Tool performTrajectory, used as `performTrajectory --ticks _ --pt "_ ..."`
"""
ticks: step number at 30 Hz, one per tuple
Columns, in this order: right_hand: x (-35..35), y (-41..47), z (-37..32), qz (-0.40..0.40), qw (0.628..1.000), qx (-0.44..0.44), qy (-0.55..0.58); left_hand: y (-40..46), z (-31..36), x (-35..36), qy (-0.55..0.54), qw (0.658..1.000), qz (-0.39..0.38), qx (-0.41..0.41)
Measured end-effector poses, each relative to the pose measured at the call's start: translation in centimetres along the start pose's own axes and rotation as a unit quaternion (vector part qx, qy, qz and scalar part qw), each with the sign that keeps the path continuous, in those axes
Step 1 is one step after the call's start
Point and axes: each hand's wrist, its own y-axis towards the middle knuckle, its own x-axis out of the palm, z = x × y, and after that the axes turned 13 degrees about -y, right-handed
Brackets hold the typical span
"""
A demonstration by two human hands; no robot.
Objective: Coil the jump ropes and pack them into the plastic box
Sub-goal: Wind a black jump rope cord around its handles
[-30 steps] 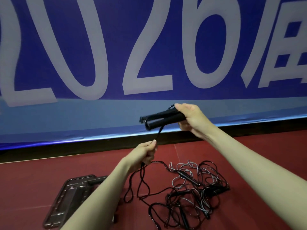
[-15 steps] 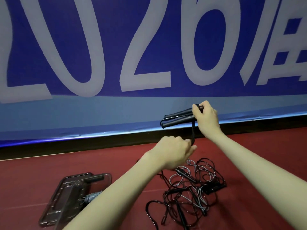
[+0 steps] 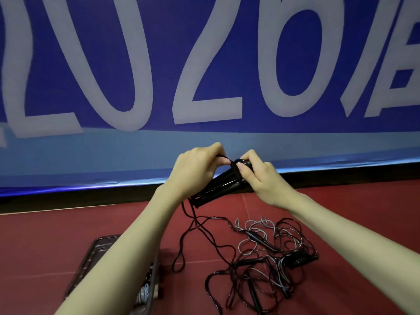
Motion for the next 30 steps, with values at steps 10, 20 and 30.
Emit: performTrajectory --ticks 10,20,30 --pt "-0.2 0.0 -3.5 0.035 0.995 -0.012 0.092 -0.5 -1.2 -1.5 -0.303 0.937 -0.126 -0.116" --pt "-1.6 1.1 -3.8 0.129 0.965 0.07 0.217 0.4 0.7 1.4 -0.594 0.765 -0.082 -0.233" --pt "-2.6 2.8 -0.6 0.249 0.929 0.208 0.175 0.9 4.3 4.7 -0.553 0.766 -0.08 -0.318"
